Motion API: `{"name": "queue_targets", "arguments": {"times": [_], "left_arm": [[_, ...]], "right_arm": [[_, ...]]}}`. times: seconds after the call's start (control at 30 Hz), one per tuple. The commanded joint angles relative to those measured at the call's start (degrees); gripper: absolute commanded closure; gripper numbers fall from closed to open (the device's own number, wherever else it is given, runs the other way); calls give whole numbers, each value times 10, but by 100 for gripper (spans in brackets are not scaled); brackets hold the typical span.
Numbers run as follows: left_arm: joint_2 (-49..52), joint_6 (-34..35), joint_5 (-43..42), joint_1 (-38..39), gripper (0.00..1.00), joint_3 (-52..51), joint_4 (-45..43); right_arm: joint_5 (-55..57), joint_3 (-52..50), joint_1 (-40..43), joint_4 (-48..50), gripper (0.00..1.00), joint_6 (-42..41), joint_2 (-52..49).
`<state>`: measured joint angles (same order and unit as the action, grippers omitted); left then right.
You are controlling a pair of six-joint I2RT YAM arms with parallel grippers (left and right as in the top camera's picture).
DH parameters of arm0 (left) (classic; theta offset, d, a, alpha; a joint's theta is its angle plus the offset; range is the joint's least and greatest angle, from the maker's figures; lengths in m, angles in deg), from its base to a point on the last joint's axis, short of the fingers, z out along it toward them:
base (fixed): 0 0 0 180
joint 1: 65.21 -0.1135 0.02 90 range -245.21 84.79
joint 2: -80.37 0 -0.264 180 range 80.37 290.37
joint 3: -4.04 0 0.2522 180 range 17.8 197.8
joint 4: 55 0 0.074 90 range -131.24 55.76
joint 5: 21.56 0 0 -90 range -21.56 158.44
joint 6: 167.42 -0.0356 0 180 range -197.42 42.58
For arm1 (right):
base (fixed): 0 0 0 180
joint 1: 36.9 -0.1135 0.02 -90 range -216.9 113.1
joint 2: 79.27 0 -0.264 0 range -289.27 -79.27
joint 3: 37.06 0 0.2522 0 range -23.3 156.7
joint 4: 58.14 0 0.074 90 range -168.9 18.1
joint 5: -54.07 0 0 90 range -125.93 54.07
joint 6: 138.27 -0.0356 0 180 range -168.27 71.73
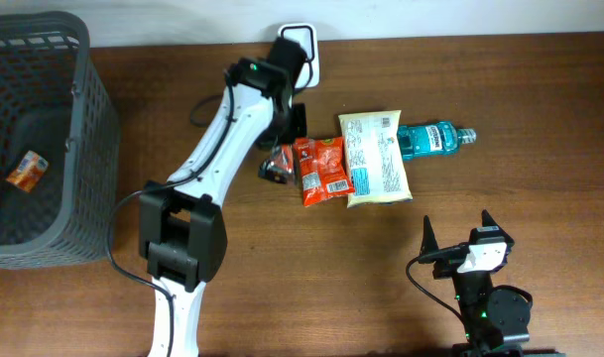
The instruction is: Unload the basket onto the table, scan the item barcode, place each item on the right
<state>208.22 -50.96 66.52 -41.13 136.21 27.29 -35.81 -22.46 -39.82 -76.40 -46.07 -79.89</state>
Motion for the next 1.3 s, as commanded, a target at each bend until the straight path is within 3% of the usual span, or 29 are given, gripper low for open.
{"name": "queue_targets", "arguments": {"times": [0.0,0.1,0.17,0.2,0.23,0.3,0.4,0.53,0.6,0.7,0.83,1.0,1.1,1.27], "left_arm": [[-3,62,12,7,95,-88,-67],[-3,66,11,15,80,-127,-104],[-2,66,11,21,46,-130,-113],[-2,65,12,21,22,-130,-120],[-2,64,13,20,18,-129,-124],[-5,34,12,15,18,-114,-116],[-19,-29,13,-16,18,11,-18],[-30,-131,13,-84,18,276,129],[-32,-147,29,-154,12,411,170],[-32,-146,63,-267,12,498,181],[-25,-146,97,-423,11,482,182],[-25,-150,96,-536,12,380,136],[-24,-290,32,-563,14,276,73],[-24,-486,56,-565,12,77,-40]], "right_arm": [[5,-5,4,-2,2,4,4],[5,-5,4,-2,2,4,4],[5,-5,4,-2,2,4,4],[5,-5,4,-2,2,4,4],[5,-5,4,-2,2,4,4],[5,-5,4,-2,2,4,4],[5,-5,4,-2,2,4,4],[5,-5,4,-2,2,4,4],[5,-5,4,-1,2,4,4],[5,-5,4,-2,1,4,4],[5,-5,4,-2,2,4,4],[5,-5,4,-2,2,4,4],[5,-5,4,-2,2,4,4],[5,-5,4,-2,2,4,4]]}}
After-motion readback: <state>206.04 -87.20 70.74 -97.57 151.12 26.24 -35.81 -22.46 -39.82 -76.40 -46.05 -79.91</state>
